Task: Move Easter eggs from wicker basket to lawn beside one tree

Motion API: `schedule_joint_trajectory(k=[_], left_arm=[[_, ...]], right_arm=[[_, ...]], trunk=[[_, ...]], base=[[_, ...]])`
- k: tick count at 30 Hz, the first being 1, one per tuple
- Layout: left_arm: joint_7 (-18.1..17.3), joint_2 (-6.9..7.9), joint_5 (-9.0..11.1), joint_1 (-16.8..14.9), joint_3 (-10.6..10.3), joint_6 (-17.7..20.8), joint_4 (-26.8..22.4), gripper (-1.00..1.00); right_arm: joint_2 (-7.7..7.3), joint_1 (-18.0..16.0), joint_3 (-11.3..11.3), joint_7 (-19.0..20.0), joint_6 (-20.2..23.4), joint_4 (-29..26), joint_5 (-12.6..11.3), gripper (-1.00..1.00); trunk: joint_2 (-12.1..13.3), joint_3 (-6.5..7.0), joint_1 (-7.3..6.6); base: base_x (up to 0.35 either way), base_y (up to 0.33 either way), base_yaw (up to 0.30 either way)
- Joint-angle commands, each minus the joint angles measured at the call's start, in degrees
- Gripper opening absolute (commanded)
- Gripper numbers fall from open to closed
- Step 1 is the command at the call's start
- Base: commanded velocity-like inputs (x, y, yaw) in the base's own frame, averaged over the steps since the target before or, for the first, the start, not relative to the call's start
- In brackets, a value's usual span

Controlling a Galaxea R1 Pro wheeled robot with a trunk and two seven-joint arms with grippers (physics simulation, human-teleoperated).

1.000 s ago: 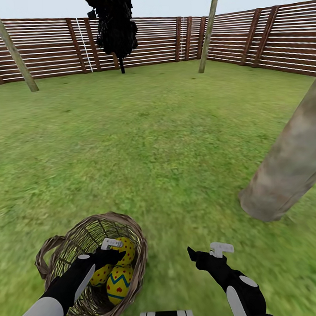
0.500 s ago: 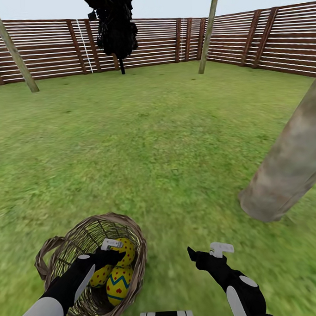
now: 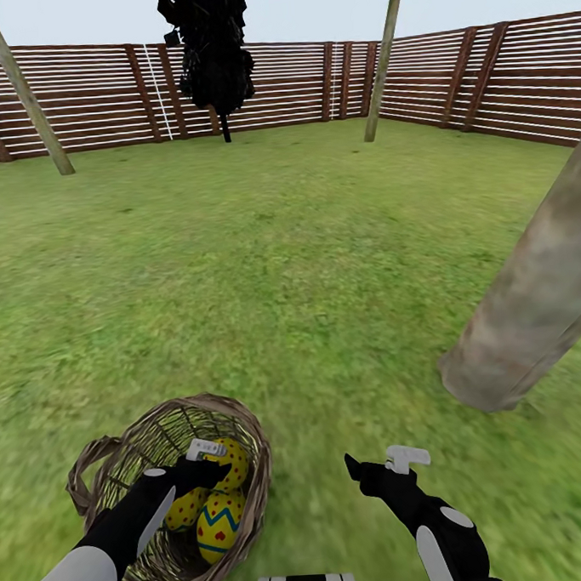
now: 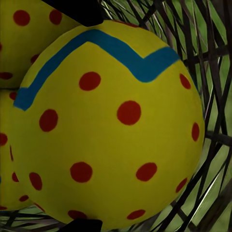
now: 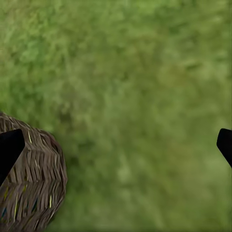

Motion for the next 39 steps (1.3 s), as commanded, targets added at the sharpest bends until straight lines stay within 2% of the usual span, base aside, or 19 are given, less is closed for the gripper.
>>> schedule_joint_trajectory(k=[1,16,18,27,30,39], left_arm=[[0.1,0.07,0.6,0.0,-0.3,0.4,-0.1,-1.0],[0.2,0.17,0.5,0.0,-0.4,0.5,-0.1,-1.0],[0.2,0.27,0.5,0.0,-0.4,0.5,-0.1,-1.0],[0.1,0.43,0.5,0.0,-0.4,0.6,-0.1,-1.0],[0.1,0.46,0.5,0.0,-0.4,1.3,-0.1,-1.0],[0.2,0.54,0.5,0.0,-0.4,2.0,-0.2,-1.0]], right_arm=[[0.02,0.0,0.0,-0.1,0.3,-0.1,-0.2,1.0],[0.02,0.0,0.1,0.0,0.3,-0.1,-0.2,1.0],[0.02,0.0,0.1,-0.1,0.3,-0.1,-0.2,1.0],[0.02,0.0,0.1,-0.1,0.3,-0.1,-0.2,1.0],[0.02,0.0,0.1,-0.1,0.3,-0.1,-0.2,1.0],[0.02,0.0,0.1,-0.1,0.3,-0.1,-0.2,1.0]], trunk=[[0.0,-0.05,-0.01],[0.0,0.18,-0.04],[0.0,0.62,-0.09],[0.0,0.84,-0.11],[0.1,1.5,-0.19],[0.1,1.95,-0.24]], base=[[0.0,0.0,0.0],[0.0,0.0,0.0],[0.0,0.0,0.0],[0.0,0.0,0.0],[0.0,0.0,0.0],[0.0,0.0,0.0]])
